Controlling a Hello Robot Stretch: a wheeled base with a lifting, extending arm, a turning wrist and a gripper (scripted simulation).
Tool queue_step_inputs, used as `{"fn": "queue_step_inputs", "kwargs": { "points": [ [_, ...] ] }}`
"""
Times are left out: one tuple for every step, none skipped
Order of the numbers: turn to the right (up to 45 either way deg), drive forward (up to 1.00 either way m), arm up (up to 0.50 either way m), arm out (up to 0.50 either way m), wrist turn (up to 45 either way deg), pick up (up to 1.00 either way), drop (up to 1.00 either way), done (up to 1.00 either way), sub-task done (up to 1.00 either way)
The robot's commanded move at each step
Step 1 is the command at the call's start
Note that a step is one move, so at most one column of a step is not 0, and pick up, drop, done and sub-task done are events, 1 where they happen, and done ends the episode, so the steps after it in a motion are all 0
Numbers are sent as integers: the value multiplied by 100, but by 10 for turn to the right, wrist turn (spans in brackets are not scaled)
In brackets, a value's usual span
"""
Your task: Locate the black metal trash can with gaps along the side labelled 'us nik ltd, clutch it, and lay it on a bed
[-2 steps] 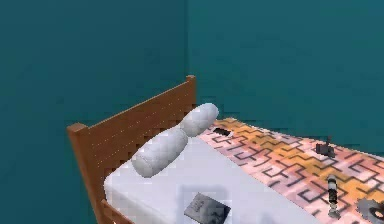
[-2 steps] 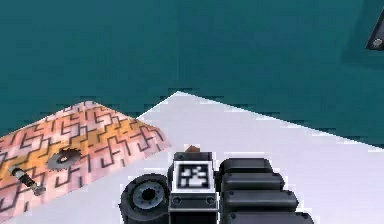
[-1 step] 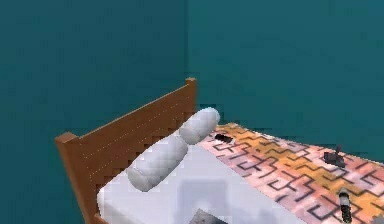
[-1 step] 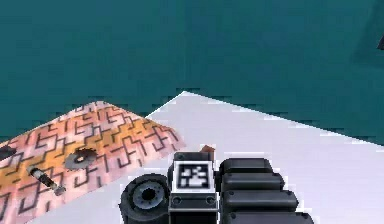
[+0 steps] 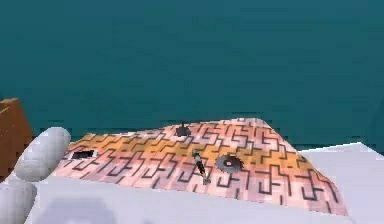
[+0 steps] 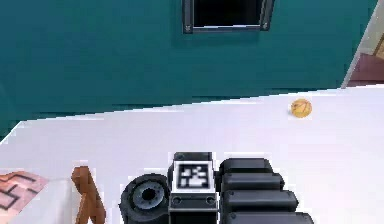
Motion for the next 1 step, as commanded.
{"fn": "queue_step_inputs", "kwargs": {
  "points": [
    [180, 0, 0, 0, 0, 0, 0, 0, 0]
  ]
}}
